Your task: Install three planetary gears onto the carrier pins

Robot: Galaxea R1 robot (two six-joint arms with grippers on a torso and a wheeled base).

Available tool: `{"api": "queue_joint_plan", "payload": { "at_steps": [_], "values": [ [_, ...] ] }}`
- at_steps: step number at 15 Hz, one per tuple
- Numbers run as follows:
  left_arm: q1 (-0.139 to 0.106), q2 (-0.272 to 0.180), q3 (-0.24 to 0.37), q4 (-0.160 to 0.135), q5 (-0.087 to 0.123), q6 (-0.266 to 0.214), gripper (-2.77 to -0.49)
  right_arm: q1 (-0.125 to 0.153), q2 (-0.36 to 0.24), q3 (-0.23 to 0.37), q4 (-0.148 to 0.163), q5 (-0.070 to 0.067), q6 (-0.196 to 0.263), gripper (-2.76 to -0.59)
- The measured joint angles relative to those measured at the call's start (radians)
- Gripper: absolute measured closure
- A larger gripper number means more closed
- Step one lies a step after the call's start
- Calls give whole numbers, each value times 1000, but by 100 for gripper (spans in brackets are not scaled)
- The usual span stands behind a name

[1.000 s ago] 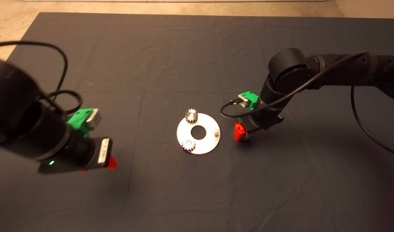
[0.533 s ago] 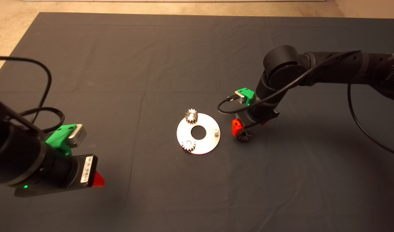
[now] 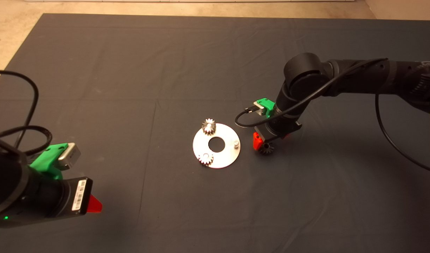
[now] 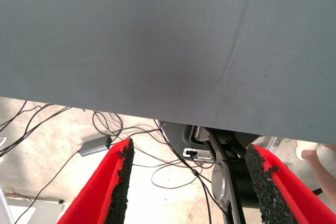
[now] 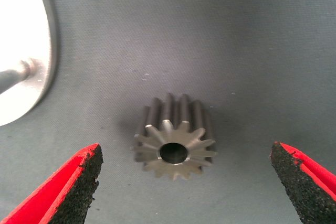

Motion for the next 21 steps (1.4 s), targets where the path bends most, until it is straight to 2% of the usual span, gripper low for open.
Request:
{"api": "queue_joint_plan", "payload": {
  "at_steps": [2,5,7,9,11,13,15,17,20,21],
  "values": [
    [0,-15,2,-3,0,14,-144,-3,0,0,0,1,0,-225],
    [0,-31,3,-9,0,25,-144,-22,1,0,-2,0,0,-224],
    [0,-48,4,-11,0,44,-144,-22,2,0,-3,0,0,-224],
    [0,-79,7,-14,0,62,-144,-22,3,0,-4,0,0,-209],
    [0,-97,10,-18,0,77,-144,-22,3,0,-5,1,0,-209],
    [0,-103,10,-22,0,85,-144,-22,3,0,-7,0,0,-198],
    [0,-109,10,-26,0,93,-144,-29,3,0,-14,0,0,-196],
    [0,-112,10,-31,0,95,-144,-36,3,0,-16,0,0,-181],
    [0,-112,11,-33,0,96,-144,-39,3,0,-20,0,0,-179],
    [0,-112,11,-33,0,96,-144,-39,3,0,-22,0,0,-172]
  ]
}}
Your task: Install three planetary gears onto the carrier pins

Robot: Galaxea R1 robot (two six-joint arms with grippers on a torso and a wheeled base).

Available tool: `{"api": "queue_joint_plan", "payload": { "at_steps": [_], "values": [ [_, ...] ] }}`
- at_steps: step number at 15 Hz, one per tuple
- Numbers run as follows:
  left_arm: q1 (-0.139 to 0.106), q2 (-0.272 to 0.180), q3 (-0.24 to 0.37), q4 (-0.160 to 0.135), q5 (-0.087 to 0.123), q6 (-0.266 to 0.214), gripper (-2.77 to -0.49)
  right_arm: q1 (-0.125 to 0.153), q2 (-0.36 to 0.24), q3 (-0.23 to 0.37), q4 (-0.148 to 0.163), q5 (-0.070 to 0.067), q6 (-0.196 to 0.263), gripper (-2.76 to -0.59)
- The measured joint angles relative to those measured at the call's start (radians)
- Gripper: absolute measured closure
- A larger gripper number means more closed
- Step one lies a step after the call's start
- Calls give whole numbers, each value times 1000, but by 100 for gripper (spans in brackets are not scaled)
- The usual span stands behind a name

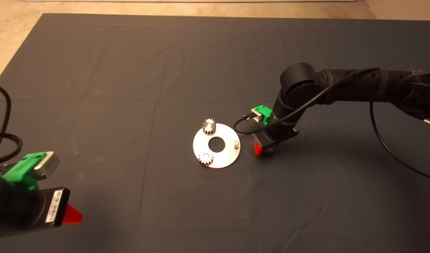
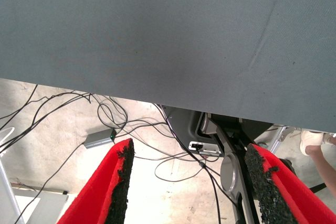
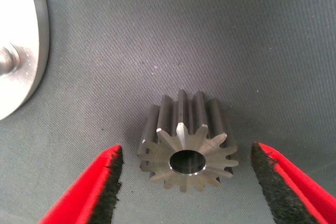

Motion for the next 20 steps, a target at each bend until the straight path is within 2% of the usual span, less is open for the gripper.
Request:
{"api": "queue_joint_plan", "payload": {
  "at_steps": [2,4,6,8,10,11,13,14,15,16,18,19,20],
  "values": [
    [0,0,0,-2,0,0,-144,0,0,0,-3,0,0,-167],
    [0,-2,0,-2,0,0,-144,0,0,0,-8,0,0,-151],
    [0,-3,0,-3,0,0,-144,0,0,0,-10,0,0,-151],
    [0,-3,0,-3,0,0,-144,0,0,0,-11,0,0,-138],
    [0,-3,0,-3,0,1,-144,0,0,0,-11,0,0,-138],
    [0,-3,0,-3,0,3,-144,0,0,0,-11,0,0,-129],
    [0,-11,0,-3,0,13,-144,0,0,0,-11,4,0,-123],
    [0,-24,1,-3,0,36,-144,0,0,0,-11,4,0,-117],
    [0,-50,3,-3,-3,64,-144,0,0,0,-11,4,0,-117],
    [0,-94,4,-6,-4,107,-144,0,0,0,-11,5,0,-117],
    [0,-219,4,-15,-4,197,-144,0,0,0,-11,4,0,-115],
    [0,-264,4,-30,3,224,-144,0,0,0,-11,3,0,-115],
    [0,-287,4,-45,3,246,-144,0,2,0,-13,2,0,-114]
  ]
}}
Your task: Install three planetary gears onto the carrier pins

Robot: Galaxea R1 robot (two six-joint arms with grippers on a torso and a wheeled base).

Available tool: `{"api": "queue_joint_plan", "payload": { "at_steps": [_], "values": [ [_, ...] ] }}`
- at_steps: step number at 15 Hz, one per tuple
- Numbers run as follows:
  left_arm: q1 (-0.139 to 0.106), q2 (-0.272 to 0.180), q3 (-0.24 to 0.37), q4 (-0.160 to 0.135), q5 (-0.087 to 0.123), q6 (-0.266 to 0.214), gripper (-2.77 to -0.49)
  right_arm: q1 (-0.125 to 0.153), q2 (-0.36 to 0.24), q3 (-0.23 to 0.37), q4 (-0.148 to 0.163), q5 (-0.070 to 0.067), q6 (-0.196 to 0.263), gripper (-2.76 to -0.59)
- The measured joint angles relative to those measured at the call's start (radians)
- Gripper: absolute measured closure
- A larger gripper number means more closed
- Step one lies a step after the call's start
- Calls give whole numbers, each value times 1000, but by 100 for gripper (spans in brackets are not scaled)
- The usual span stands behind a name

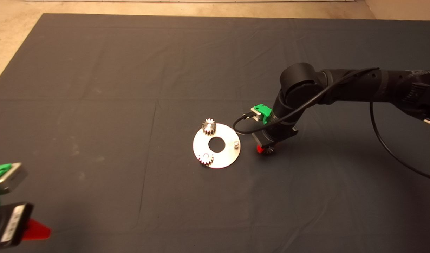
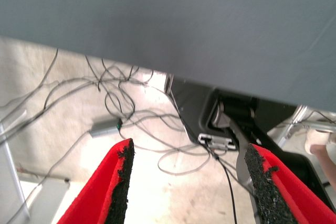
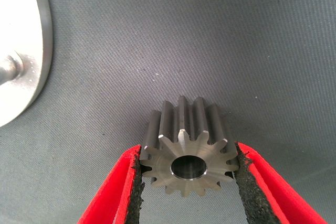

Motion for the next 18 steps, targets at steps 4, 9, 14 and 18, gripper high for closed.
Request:
{"api": "queue_joint_plan", "payload": {
  "at_steps": [4,9,14,18],
  "values": [
    [-1,-14,2,-27,-8,45,-144,0,3,0,-1,1,0,-112],
    [-3,-11,2,-53,-7,52,-144,35,29,0,-2,-4,3,-111],
    [-3,112,2,-60,-8,-8,-144,114,71,0,1,-2,5,-111],
    [-3,148,2,-63,-7,-45,-144,167,90,0,6,-6,9,-110]
  ]
}}
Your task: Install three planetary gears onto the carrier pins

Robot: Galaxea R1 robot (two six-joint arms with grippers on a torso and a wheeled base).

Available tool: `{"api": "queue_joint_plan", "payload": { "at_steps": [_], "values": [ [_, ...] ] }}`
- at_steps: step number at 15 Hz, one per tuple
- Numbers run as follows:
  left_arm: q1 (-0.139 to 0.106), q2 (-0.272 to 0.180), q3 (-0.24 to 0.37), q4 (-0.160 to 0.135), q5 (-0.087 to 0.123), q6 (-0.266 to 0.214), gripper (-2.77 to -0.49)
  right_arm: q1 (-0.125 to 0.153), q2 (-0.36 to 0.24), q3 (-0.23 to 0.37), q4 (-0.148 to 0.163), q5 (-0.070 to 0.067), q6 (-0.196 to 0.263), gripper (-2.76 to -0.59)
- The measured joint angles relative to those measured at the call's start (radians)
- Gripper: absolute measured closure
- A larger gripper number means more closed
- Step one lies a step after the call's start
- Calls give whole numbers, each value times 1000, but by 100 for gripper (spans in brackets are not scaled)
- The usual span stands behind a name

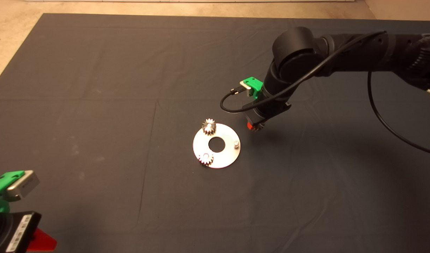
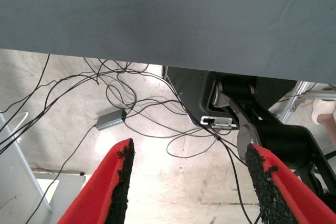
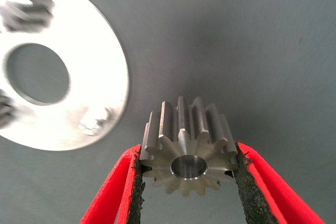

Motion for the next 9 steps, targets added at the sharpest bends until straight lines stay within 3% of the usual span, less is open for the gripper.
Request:
{"api": "queue_joint_plan", "payload": {
  "at_steps": [7,9],
  "values": [
    [0,137,0,1,4,-101,-144,8,77,0,4,2,28,-110],
    [0,215,-3,6,4,-146,-144,9,95,0,4,3,40,-110]
  ]
}}
